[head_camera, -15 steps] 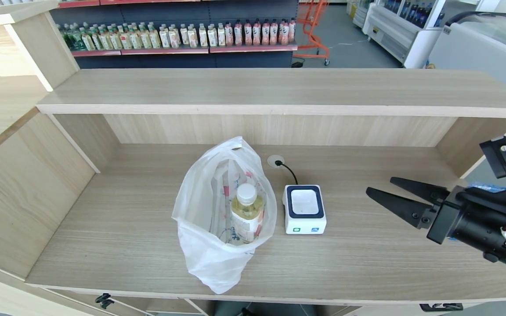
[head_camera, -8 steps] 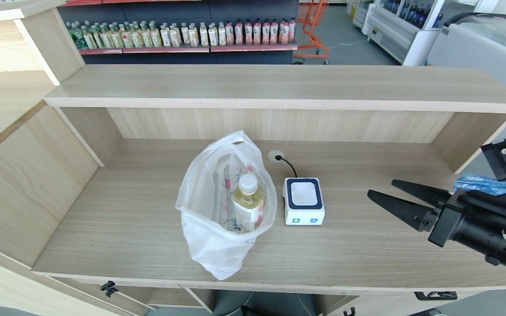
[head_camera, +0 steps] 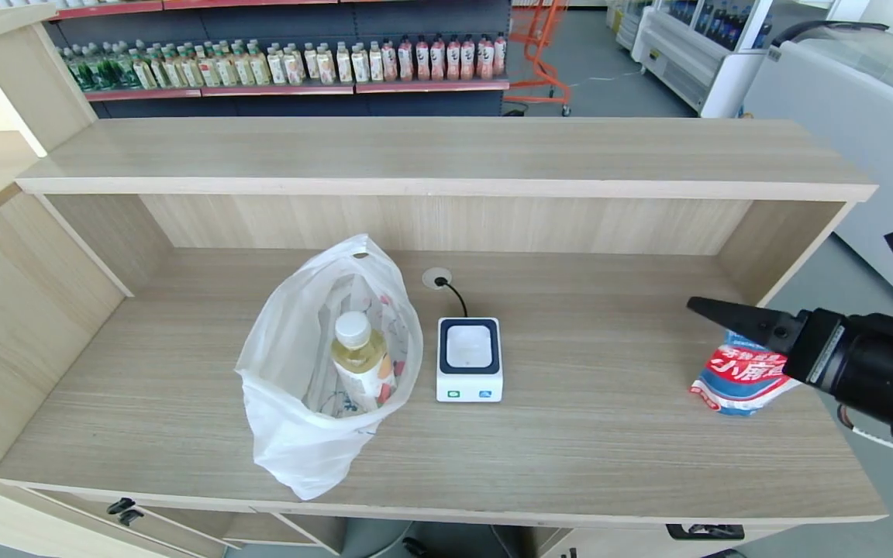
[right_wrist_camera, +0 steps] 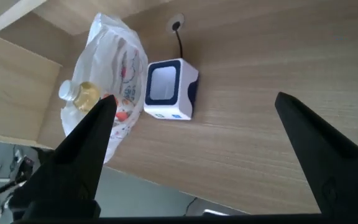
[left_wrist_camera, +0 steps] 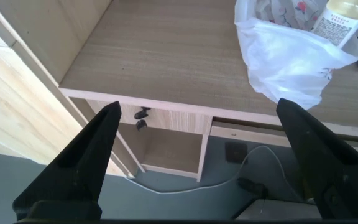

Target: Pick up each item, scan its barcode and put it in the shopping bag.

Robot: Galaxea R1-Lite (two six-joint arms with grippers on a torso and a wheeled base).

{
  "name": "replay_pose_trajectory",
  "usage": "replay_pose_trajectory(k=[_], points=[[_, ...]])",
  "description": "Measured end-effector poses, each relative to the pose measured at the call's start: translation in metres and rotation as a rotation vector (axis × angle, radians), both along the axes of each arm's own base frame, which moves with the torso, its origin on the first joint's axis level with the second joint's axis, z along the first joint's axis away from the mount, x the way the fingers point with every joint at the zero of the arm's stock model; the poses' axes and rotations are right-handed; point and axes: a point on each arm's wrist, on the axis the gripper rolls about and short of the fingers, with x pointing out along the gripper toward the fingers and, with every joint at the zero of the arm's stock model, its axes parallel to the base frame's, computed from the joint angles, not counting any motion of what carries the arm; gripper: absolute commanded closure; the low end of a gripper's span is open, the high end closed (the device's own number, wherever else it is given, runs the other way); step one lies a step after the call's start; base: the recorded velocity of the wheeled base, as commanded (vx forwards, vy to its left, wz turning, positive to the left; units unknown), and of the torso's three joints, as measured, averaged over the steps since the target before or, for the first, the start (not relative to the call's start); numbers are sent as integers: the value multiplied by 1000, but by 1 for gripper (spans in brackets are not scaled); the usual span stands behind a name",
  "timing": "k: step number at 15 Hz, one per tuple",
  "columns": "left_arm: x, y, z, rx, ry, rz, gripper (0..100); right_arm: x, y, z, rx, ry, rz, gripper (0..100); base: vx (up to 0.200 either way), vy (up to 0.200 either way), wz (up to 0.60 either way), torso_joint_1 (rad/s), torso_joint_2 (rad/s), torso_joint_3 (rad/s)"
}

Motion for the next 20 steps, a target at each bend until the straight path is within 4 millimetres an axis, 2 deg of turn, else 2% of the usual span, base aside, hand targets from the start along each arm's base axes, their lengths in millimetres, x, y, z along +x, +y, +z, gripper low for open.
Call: replay_pose_trajectory(k=[2,5,7,10,13,20], points=[[0,0,0,2,0,0,0,4,-1,18,67,56,-75,0,0,-100,0,-1,1,6],[0,0,0,4,0,1,0,11,-2,59,222,172,-246,0,0,0,0,0,0,0],[0,0,0,4,0,-2,0,21,-5,71,318,245,-388,0,0,0,0,0,0,0],[0,0,0,4,-1,0,0,38,-19,64,429,411,-607,0,0,0,0,0,0,0],[0,0,0,4,-1,-1,0,59,-33,49,473,470,-736,0,0,0,0,0,0,0],[0,0,0,4,-1,-1,0,116,-37,7,466,598,-827,0,0,0,0,0,0,0]])
